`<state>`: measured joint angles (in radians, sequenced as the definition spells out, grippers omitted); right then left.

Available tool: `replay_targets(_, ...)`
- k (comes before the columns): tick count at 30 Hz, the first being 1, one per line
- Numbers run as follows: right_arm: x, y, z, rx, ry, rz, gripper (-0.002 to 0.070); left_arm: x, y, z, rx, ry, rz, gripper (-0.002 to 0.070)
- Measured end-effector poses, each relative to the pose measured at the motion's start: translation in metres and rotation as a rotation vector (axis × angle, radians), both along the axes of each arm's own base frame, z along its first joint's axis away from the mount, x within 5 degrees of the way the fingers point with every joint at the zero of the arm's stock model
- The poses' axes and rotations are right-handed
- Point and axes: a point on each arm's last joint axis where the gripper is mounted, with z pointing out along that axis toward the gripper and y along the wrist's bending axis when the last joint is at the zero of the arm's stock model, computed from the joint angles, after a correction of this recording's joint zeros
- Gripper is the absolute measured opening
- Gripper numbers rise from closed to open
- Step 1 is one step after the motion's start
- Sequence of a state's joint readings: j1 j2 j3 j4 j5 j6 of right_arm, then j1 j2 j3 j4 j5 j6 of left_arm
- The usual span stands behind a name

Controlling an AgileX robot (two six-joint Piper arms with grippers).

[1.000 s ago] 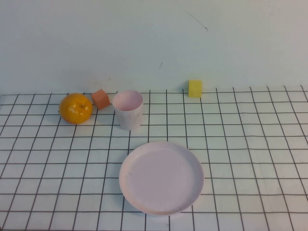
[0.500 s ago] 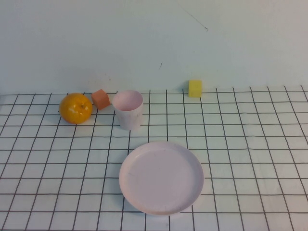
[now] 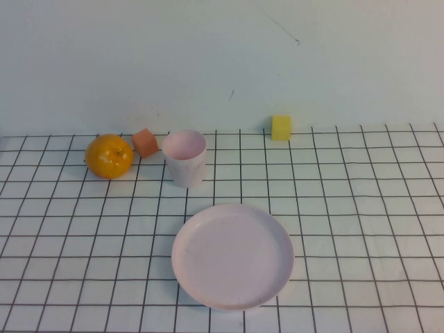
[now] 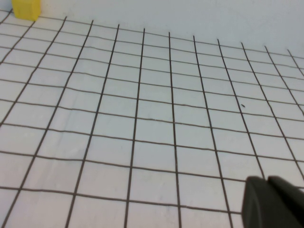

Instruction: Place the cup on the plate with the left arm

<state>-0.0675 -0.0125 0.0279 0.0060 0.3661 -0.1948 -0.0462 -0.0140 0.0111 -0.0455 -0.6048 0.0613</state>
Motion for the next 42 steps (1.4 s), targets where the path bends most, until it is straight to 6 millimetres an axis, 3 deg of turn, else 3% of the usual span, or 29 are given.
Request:
replay_targets(2,0.0,0.0,0.0,0.0,0.0,0.0,-0.0001,0.002,-0.001,0.008,-0.005,0.096,-0.013,-0.0002)
replay_targets(10,0.0,0.0,0.0,0.0,0.0,0.0,-0.0001,-0.015,-0.002,0.083,-0.007,0.348,-0.049,-0.0002)
replay_targets(17,0.0,0.0,0.0,0.0,0.0,0.0,-0.0001,0.007,-0.005,0.139,0.003,0.619,-0.069,-0.0002)
replay_targets(22,0.0,0.0,0.0,0.0,0.0,0.0,-0.0001,0.052,-0.013,0.166,0.016,0.901,-0.123,-0.0002)
replay_targets(26,0.0,0.0,0.0,0.0,0.0,0.0,-0.0001,0.097,-0.02,0.176,0.016,1.02,-0.181,-0.0002)
replay_targets(38,0.0,0.0,0.0,0.0,0.0,0.0,-0.0001,0.247,-0.033,0.144,0.095,1.308,-0.262,0.0004)
replay_targets(42,0.0,0.0,0.0,0.0,0.0,0.0,-0.0001,0.281,-0.04,0.132,0.125,1.353,-0.28,0.0095)
